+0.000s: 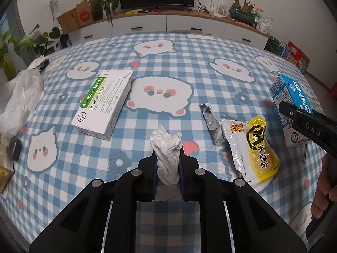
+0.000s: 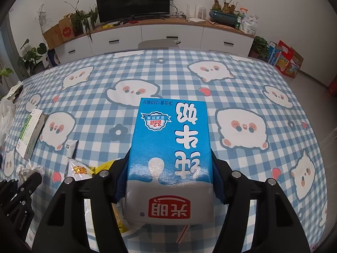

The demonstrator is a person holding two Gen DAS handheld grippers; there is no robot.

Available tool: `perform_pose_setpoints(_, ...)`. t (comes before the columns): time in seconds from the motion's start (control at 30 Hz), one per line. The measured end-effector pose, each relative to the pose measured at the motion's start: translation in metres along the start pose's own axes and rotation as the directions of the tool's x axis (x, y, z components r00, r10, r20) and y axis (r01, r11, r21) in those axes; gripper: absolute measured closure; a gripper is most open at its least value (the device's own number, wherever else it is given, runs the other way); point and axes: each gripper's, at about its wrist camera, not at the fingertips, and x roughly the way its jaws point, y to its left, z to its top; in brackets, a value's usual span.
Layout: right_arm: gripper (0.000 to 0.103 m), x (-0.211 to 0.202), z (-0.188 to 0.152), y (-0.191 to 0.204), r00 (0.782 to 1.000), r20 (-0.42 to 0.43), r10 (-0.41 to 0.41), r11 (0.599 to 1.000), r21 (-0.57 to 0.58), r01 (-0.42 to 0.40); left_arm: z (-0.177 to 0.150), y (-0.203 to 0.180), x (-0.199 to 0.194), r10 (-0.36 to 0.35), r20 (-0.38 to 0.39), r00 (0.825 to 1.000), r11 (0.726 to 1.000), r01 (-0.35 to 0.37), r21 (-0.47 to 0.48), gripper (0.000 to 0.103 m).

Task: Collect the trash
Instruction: 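Lift the tissue and milk carton and carry both over the black bin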

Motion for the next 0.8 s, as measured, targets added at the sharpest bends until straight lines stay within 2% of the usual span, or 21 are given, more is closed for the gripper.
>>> perform_pose_setpoints(0.23,0.043,-0.023,-0.002,0.006,1.000,0.031,-0.001,1.000,-0.020,0.001,-0.012,-0.004,-0.015,-0.019,0.004,1.000,1.000,0.019,-0.001,0.088)
perform_pose_setpoints(0.8,0.043,-0.062,-0.033,0.011,0.999,0.047,0.006,0.999,-0.036,-0.005,-0.029,0.001,-0.055,-0.065,0.040,0.997,0.997,0.066,-0.027,0.088)
